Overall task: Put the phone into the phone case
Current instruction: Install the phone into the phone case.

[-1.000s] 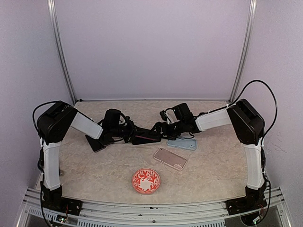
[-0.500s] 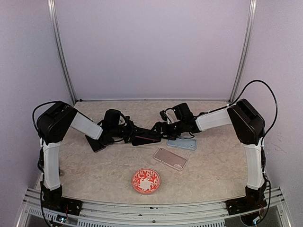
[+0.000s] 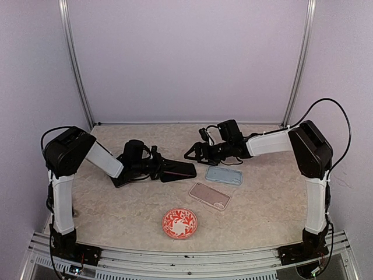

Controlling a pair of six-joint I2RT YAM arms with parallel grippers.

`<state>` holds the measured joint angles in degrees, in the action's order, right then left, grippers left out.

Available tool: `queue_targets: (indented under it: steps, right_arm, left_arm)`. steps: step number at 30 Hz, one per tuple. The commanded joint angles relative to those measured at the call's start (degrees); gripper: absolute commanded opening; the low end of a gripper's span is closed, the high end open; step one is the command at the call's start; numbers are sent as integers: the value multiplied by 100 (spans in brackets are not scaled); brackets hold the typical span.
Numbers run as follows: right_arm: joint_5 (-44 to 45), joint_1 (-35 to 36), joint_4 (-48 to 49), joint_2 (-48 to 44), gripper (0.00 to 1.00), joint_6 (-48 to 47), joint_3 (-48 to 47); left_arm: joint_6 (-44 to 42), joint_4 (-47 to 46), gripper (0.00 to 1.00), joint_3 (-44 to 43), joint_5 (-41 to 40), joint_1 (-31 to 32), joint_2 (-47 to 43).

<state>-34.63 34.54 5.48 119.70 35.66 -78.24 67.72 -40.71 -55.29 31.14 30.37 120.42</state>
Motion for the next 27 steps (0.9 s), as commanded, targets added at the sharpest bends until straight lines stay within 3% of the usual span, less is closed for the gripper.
queue_targets:
  steps: [1, 13, 27]
  right_arm:
    - [16, -133, -134, -166, 100, -107, -56]
    - [-135, -194, -117, -76, 100, -149, 15]
    - [-941, -161, 527, -126, 97, 59, 379]
  left_arm:
    - [65, -632, 0, 135, 376, -14, -128]
    - [160, -1294, 0, 210, 575, -56, -397]
    - [293, -1957, 0, 282, 725, -19, -631]
